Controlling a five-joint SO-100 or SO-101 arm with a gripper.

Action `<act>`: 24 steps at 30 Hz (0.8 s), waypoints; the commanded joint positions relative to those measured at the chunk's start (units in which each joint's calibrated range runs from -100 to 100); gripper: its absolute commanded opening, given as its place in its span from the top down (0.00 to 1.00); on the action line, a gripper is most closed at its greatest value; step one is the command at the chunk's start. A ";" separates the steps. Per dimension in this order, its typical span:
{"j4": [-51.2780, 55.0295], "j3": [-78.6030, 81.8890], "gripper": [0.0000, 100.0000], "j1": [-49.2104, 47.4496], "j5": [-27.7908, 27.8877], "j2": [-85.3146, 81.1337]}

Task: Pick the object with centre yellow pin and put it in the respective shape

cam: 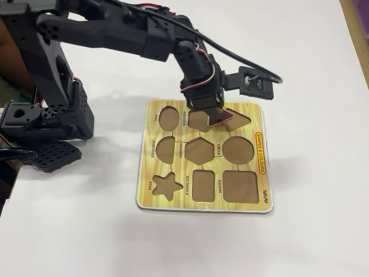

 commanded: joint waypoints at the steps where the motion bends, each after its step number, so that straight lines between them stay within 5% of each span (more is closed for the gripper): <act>1: -0.61 -5.13 0.99 -0.67 0.55 0.84; 8: -0.61 -8.63 0.99 -0.77 4.63 4.11; 24: -0.78 -15.02 0.99 0.11 4.21 7.96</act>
